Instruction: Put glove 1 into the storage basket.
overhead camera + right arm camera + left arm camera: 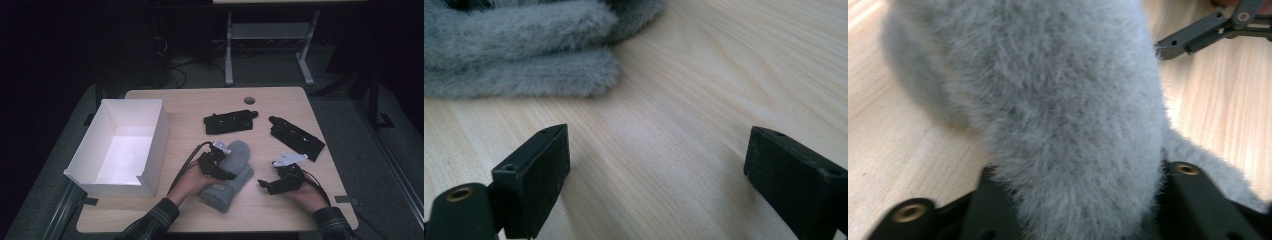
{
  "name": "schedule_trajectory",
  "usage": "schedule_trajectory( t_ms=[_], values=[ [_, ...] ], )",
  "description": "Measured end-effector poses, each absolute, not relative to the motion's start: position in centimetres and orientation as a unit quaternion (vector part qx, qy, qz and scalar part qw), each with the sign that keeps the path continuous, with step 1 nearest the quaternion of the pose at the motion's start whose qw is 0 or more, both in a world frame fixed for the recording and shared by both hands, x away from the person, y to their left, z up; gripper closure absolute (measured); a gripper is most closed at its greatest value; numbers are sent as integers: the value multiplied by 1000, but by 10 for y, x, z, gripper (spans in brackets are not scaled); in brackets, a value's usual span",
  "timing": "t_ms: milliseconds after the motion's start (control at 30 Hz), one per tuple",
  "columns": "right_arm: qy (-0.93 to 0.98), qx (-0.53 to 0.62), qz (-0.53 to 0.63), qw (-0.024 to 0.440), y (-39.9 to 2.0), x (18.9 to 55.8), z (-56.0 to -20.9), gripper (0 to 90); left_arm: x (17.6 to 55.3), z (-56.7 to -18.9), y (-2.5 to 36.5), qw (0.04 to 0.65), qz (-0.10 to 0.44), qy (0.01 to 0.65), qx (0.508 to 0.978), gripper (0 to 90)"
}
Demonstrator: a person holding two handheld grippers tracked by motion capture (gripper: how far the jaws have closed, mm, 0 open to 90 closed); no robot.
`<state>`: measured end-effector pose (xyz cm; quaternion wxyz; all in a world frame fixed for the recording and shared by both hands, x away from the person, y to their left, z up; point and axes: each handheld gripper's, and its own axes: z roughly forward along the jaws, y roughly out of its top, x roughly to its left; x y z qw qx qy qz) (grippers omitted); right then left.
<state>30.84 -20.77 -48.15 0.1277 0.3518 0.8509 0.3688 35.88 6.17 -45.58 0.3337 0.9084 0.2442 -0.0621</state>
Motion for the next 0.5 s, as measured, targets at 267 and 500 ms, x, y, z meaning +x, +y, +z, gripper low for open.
schedule_trajectory(
  t_ms=[267,500],
  values=[
    [851,350,369,128,-208,309,-482,111,357,-452,61,337,-65,235,909,706],
    [851,351,370,128,-208,309,-482,110,354,-443,65,350,-61,231,906,715]
  ],
)
